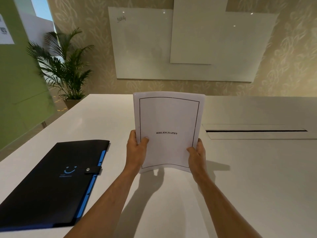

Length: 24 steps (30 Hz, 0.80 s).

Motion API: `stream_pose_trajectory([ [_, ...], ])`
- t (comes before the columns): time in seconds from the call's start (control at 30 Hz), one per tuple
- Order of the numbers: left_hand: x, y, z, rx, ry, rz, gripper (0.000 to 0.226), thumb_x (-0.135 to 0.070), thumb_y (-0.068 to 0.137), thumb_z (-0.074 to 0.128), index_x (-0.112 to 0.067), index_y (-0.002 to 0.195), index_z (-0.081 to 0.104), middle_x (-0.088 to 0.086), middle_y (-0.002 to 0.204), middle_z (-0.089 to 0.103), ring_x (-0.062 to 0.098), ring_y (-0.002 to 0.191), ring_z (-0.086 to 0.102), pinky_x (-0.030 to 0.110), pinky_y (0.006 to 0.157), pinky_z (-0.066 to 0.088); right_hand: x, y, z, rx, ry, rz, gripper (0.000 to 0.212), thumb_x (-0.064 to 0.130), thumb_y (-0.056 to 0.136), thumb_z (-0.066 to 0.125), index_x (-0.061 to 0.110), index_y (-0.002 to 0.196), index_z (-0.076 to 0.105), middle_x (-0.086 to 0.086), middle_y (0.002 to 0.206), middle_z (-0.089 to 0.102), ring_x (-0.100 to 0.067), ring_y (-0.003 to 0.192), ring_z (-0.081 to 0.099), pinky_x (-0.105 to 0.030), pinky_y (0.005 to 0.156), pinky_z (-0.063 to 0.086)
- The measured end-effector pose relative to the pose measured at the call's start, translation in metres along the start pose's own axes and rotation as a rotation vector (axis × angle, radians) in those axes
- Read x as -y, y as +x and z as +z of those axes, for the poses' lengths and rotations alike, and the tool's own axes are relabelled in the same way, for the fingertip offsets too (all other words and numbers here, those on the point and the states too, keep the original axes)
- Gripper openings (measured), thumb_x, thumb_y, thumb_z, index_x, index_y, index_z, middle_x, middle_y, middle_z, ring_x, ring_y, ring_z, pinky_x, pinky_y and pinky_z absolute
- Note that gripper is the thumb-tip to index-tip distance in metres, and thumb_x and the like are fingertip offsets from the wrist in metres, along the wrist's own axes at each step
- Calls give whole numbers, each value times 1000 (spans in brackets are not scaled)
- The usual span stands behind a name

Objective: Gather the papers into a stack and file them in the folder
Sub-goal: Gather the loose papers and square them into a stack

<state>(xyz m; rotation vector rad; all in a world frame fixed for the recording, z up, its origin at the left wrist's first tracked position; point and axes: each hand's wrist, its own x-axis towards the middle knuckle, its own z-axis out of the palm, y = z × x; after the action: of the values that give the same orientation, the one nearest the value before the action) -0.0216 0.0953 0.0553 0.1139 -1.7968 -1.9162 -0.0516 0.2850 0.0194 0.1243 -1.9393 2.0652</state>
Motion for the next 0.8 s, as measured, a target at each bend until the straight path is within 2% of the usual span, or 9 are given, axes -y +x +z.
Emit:
stream_pose_trajectory([
  [0.1,-1,1,2,14,16,-1,21,-8,92,55,-29,96,55,-6,101,66,10,90,65,28,77,54,6,1,0,-35,-54,4,26,14,72,46,25,95,54,5,91,63,2,75,60,-8,56,46],
  [0.17,-2,2,5,18,16,-3,19,-8,93,55,-26,96,54,-2,102,65,15,92,64,34,82,54,8,-1,-3,-99,-111,18,41,17,68,53,23,109,53,5,104,62,-7,92,60,-8,61,47],
  [0.23,-5,3,10,3,-14,-6,20,-7,92,54,-26,97,54,0,103,66,19,95,64,36,84,54,5,-6,-7,-208,-103,61,69,19,65,59,18,134,46,2,125,53,-14,113,53,-16,83,47],
  [0.27,-7,3,12,-6,-39,-9,21,-6,92,54,-26,98,55,0,104,66,19,96,64,35,84,54,3,-9,-7,-262,-62,114,81,20,65,61,17,142,38,0,134,47,-17,121,47,-27,95,46],
  [0.33,-8,2,18,-31,-106,-22,22,-4,92,54,-25,99,55,-2,102,67,15,92,65,32,83,53,0,-18,-4,-357,92,237,92,20,65,67,17,149,28,-5,141,40,-23,125,46,-41,104,43],
  [0.43,-7,0,27,-88,-206,-74,23,-2,91,54,-23,99,56,-4,98,67,12,87,65,31,81,52,-6,-22,0,-421,445,386,66,6,71,71,14,133,48,-8,120,64,-23,100,65,-32,76,56],
  [0.53,-2,-4,36,-135,-291,-153,26,1,90,55,-18,107,57,2,108,68,19,97,65,35,87,52,-13,-24,5,-252,733,494,29,1,81,63,10,107,69,-5,100,75,-20,83,73,-26,63,57],
  [0.63,4,-10,43,-160,-341,-199,28,3,90,55,-21,103,57,2,106,68,21,98,65,33,88,52,-17,-23,9,-177,690,403,24,7,80,63,15,96,79,-1,101,78,-16,90,74,-26,71,57],
  [0.8,12,-15,43,-129,-384,-318,30,2,90,54,-18,113,56,3,111,69,24,106,64,41,96,50,-11,-12,0,-210,617,403,33,-2,83,66,14,112,70,0,101,78,-18,90,75,-26,60,59],
])
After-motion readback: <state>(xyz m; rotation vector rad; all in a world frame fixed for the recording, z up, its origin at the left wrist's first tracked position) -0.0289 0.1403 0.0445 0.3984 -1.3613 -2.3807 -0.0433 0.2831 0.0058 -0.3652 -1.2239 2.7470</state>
